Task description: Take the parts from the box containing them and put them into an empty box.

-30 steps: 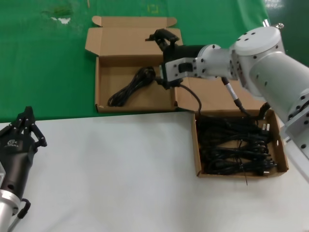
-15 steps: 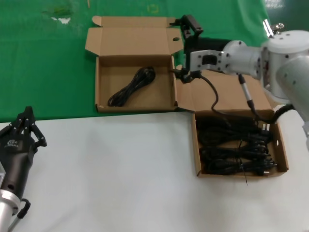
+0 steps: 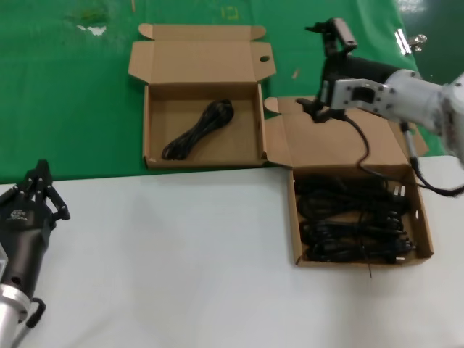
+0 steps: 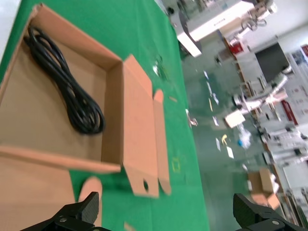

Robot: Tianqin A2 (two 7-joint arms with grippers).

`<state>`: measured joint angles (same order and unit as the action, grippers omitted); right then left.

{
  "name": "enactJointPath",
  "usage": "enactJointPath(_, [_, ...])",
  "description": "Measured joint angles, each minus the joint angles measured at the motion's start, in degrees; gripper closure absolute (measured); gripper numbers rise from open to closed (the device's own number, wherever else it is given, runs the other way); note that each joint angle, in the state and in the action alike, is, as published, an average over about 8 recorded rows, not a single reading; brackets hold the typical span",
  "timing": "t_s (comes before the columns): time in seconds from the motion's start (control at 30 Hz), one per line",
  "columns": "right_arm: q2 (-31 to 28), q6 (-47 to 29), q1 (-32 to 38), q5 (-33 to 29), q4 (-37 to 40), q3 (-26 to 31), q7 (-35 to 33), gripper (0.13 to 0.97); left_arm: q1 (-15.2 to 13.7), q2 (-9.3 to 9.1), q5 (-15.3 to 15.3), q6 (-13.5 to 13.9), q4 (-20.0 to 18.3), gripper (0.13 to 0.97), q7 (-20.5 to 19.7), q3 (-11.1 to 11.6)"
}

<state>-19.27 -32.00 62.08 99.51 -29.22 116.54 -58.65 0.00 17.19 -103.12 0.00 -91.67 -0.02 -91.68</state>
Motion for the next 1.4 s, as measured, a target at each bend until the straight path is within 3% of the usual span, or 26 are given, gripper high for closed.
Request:
enactJointPath(0.67, [-14.8,8.5,-21.7,-8.9,-32.5,-6.0,26.6,0.129,0.0,0.0,0.0,0.0,0.0,0.957,0.0,0.0])
enactJointPath(0.9, [-16.4,9.5,-26.1,-9.3,-36.6,-8.0,29.3,0.129,0.0,0.0,0.0,0.0,0.0,0.957,0.0,0.0])
enactJointPath(1.4, [-15.9,10.4,-28.1,-8.8,-38.1,-9.0,30.6,0.129,0.0,0.0,0.0,0.0,0.0,0.908,0.0,0.0])
